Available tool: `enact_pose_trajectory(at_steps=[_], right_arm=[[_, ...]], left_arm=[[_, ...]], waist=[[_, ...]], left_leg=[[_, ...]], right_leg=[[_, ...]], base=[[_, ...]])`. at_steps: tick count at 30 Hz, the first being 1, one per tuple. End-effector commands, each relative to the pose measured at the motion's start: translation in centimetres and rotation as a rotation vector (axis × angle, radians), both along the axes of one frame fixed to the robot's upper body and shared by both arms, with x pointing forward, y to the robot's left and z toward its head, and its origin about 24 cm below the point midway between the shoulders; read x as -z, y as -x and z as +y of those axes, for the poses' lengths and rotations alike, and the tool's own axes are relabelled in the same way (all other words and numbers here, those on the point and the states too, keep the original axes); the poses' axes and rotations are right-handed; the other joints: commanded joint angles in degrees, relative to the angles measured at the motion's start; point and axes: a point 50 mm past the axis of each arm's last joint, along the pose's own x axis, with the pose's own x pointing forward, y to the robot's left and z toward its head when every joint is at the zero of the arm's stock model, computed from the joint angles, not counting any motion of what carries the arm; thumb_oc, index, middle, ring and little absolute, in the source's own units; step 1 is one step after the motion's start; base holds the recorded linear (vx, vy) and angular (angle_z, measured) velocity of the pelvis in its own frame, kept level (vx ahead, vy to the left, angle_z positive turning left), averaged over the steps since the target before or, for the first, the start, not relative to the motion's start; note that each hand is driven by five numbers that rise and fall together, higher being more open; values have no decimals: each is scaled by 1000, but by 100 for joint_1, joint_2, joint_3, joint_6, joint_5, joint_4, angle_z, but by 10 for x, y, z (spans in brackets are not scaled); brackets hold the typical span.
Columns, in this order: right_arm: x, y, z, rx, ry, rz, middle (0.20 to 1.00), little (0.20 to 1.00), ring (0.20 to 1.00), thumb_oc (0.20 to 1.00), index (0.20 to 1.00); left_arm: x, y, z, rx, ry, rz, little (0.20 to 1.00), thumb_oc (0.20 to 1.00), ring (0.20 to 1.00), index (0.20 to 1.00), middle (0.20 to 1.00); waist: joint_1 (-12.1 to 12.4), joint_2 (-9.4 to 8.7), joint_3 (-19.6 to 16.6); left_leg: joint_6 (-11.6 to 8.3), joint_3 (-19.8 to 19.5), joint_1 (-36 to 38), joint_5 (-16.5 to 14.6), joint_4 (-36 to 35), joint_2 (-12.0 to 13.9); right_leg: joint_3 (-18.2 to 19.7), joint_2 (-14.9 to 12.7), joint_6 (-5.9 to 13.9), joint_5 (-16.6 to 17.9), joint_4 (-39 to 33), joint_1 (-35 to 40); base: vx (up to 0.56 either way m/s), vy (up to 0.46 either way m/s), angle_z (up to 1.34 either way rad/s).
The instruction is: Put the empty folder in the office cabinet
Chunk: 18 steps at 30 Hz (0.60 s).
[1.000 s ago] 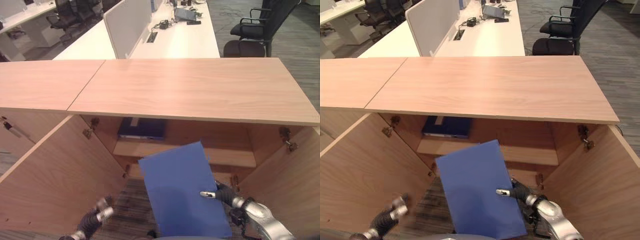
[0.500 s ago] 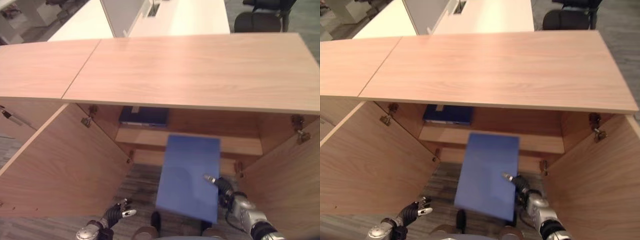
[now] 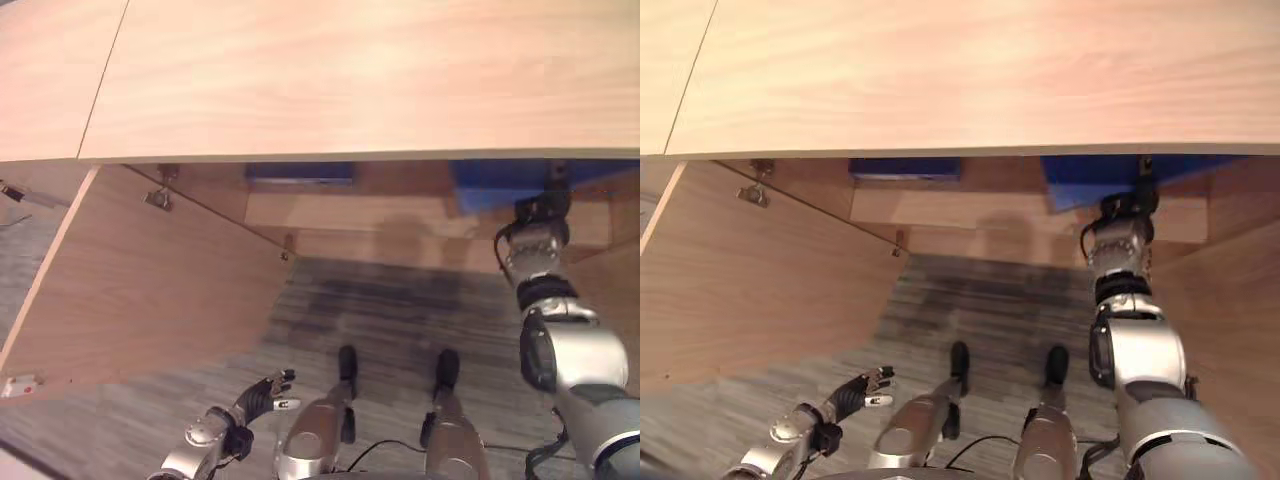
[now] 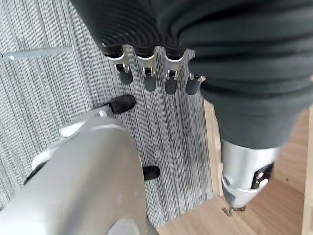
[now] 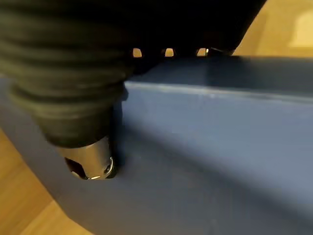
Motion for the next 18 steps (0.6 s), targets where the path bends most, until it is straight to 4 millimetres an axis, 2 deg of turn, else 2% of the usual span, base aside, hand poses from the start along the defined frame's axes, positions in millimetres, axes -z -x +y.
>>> enact_pose_trajectory(at_steps=[1, 2, 4, 5, 9, 10, 11, 12, 14, 16, 18], right_arm=[[-42, 5, -14, 94, -23, -148, 200, 200, 200, 200, 200], [-69, 9, -22, 127, -25, -206, 200, 200, 200, 200, 200], [-103, 16, -32, 167, -21, -263, 200, 200, 200, 200, 200], [-119, 17, -31, 168, 4, -278, 200, 200, 200, 200, 200], [-152, 26, -34, 194, -10, -359, 200, 200, 200, 200, 200], [-153, 27, -34, 194, -8, -360, 200, 200, 200, 200, 200], [-166, 31, -34, 205, -14, -397, 200, 200, 200, 200, 200], [-174, 35, -35, 217, -17, -420, 200, 200, 200, 200, 200], [-191, 42, -35, 238, -35, -467, 200, 200, 200, 200, 200], [-201, 44, -31, 238, -25, -494, 200, 200, 200, 200, 200], [-202, 44, -28, 242, -14, -488, 200, 200, 200, 200, 200]], left_arm=[[-10, -7, 12, 26, -30, -35, 1000, 1000, 1000, 1000, 1000], [-14, -10, 14, 35, -36, -52, 1000, 1000, 1000, 1000, 1000], [-18, -16, 17, 46, -55, -65, 1000, 1000, 1000, 1000, 1000], [-17, -16, 21, 45, -72, -55, 1000, 1000, 1000, 1000, 1000], [-14, -11, 32, 51, -142, -43, 1000, 1000, 1000, 1000, 1000], [-14, -12, 31, 51, -140, -45, 1000, 1000, 1000, 1000, 1000], [-14, -11, 33, 45, -145, -43, 1000, 1000, 1000, 1000, 1000], [-15, -11, 32, 46, -143, -46, 1000, 1000, 1000, 1000, 1000], [-18, -15, 30, 50, -139, -64, 1000, 1000, 1000, 1000, 1000], [-20, -18, 27, 55, -133, -82, 1000, 1000, 1000, 1000, 1000], [-25, -25, 24, 58, -131, -110, 1000, 1000, 1000, 1000, 1000]], waist=[[61, -289, -35], [135, -278, -4], [230, -227, -7], [269, -198, -8], [338, -92, -57], [341, -93, -82], [362, -57, -115], [383, -7, -67], [413, 58, -142], [453, 111, -156], [452, 147, -154]], left_leg=[[4, -93, -419, -303, 612, -166], [-7, -148, -700, -401, 877, -178], [-33, -207, -1229, -536, 1330, -241], [-54, -234, -1427, -589, 1480, -260], [-67, -278, -2047, -744, 2007, -307], [-66, -278, -2109, -763, 2052, -312], [-85, -354, -2211, -932, 2168, -336], [-75, -319, -2388, -836, 2277, -335], [-86, -400, -2726, -1093, 2609, -406], [-70, -409, -2989, -1143, 2756, -423], [-58, -442, -3296, -1206, 2974, -448]], right_leg=[[379, -159, 227, -1536, 1736, -443], [376, -183, 196, -1663, 1986, -679], [374, -216, 145, -1845, 2503, -1206], [383, -236, 130, -1913, 2774, -1455], [425, -308, 102, -2120, 3371, -2074], [431, -316, 102, -2138, 3415, -2136], [527, -328, 116, -2352, 3619, -2251], [455, -378, 95, -2268, 3742, -2432], [575, -444, 105, -2567, 4193, -2808], [634, -481, 109, -2657, 4425, -3113], [712, -523, 104, -2723, 4731, -3447]], base=[[-28, -81, 13], [-37, -104, 27], [-24, -106, 32], [-14, -76, 31], [2, -18, 20], [104, -32, 7], [0, -13, 6], [92, -26, 12], [55, 13, 19], [8, 15, 17], [6, -1, 10]])
